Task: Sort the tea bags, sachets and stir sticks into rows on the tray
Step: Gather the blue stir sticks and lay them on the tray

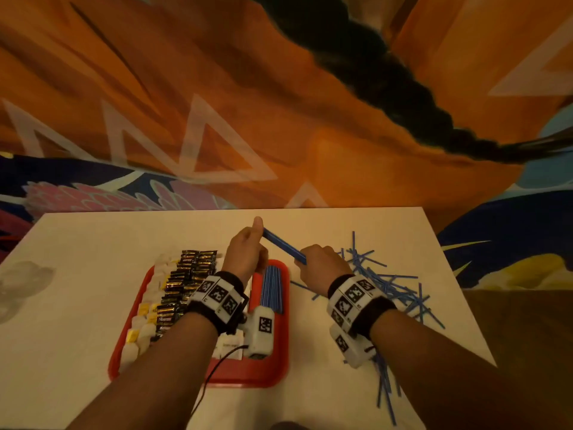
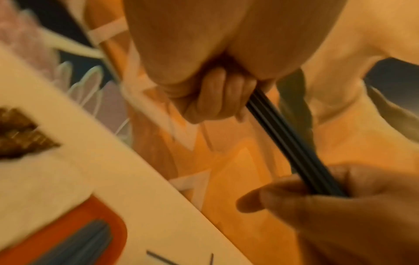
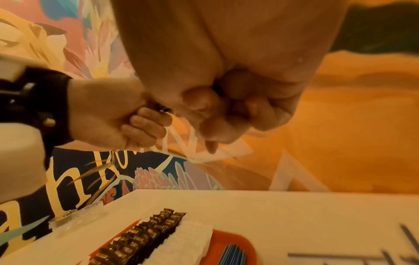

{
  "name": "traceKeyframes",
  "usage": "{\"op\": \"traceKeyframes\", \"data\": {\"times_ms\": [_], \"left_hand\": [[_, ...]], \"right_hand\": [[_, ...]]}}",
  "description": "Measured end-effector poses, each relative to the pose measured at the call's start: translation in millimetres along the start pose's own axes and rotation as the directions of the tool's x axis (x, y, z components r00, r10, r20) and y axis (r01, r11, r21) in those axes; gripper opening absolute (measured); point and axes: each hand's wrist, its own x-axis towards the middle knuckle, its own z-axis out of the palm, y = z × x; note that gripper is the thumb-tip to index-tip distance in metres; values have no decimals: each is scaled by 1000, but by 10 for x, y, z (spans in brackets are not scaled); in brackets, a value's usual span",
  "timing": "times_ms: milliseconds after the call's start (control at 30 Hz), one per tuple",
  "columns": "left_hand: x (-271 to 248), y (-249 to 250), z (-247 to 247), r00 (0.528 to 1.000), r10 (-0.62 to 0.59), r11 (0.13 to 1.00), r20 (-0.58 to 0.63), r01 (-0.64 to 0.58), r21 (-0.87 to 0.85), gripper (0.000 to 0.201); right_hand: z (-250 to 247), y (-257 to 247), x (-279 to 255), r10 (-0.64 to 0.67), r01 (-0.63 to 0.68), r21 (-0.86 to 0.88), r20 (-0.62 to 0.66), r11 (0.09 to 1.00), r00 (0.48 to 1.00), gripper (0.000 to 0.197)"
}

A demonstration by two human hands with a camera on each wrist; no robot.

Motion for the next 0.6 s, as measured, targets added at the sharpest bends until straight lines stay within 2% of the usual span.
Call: {"op": "traceKeyframes", "data": {"times_ms": [67, 133, 167, 267, 367, 500, 600], "left_hand": [[-98, -154, 28, 973, -163, 958, 165, 196, -212, 41], [-198, -310, 81, 938, -198, 919, 284, 278, -280, 31], [-225, -398, 109, 933, -209, 901, 292, 299, -313, 26], [-249, -629, 152, 917, -322, 850, 235, 389, -355, 17], [-247, -822, 142, 886, -409, 842, 219, 459, -283, 19], [-226, -1095, 98, 865, -469, 845, 180, 498, -195, 21], [-184, -1309, 84, 847, -511, 847, 146, 525, -77, 22]], "right_hand": [[146, 2, -4, 38, -38, 55, 11, 998, 999, 23], [277, -10, -42, 67, -70, 54, 58, 996, 996, 37], [341, -22, -69, 76, -79, 43, 79, 996, 994, 42], [581, -25, -120, 78, -82, 31, 117, 996, 990, 46], [856, 17, -158, 69, -81, 70, 163, 994, 984, 47], [1149, 66, -233, 42, -88, 165, 261, 982, 964, 60], [1327, 152, -241, 37, -100, 169, 342, 981, 939, 72]]}}
